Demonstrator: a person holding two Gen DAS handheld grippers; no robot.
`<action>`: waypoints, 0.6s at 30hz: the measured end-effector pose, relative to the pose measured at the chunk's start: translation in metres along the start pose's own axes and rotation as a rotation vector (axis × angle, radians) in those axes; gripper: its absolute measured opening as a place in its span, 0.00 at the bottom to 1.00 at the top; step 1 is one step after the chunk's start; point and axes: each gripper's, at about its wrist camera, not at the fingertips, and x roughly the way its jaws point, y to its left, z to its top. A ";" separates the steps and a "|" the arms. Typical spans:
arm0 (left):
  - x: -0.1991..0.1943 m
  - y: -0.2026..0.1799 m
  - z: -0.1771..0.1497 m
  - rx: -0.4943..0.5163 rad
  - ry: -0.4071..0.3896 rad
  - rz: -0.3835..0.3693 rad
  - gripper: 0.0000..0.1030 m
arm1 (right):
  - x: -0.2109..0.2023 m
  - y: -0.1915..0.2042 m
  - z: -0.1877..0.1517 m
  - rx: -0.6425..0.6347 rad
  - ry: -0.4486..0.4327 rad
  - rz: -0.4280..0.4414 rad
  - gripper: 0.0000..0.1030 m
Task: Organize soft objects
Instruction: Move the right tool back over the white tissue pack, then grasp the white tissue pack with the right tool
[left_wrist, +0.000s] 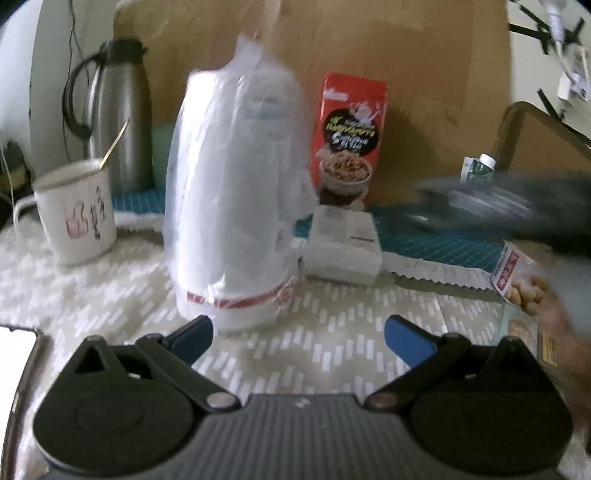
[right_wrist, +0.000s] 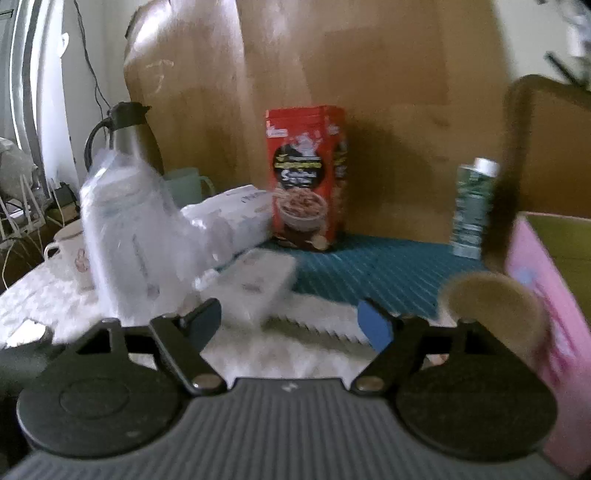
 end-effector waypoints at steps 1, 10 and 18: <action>-0.001 -0.001 -0.001 0.007 -0.011 0.005 1.00 | 0.016 0.002 0.008 0.002 0.031 0.008 0.84; -0.003 0.001 0.001 -0.003 -0.033 0.005 1.00 | 0.103 0.002 0.023 0.095 0.249 0.053 0.90; -0.007 0.000 0.000 0.002 -0.041 0.008 1.00 | 0.084 -0.005 0.026 0.163 0.266 0.139 0.54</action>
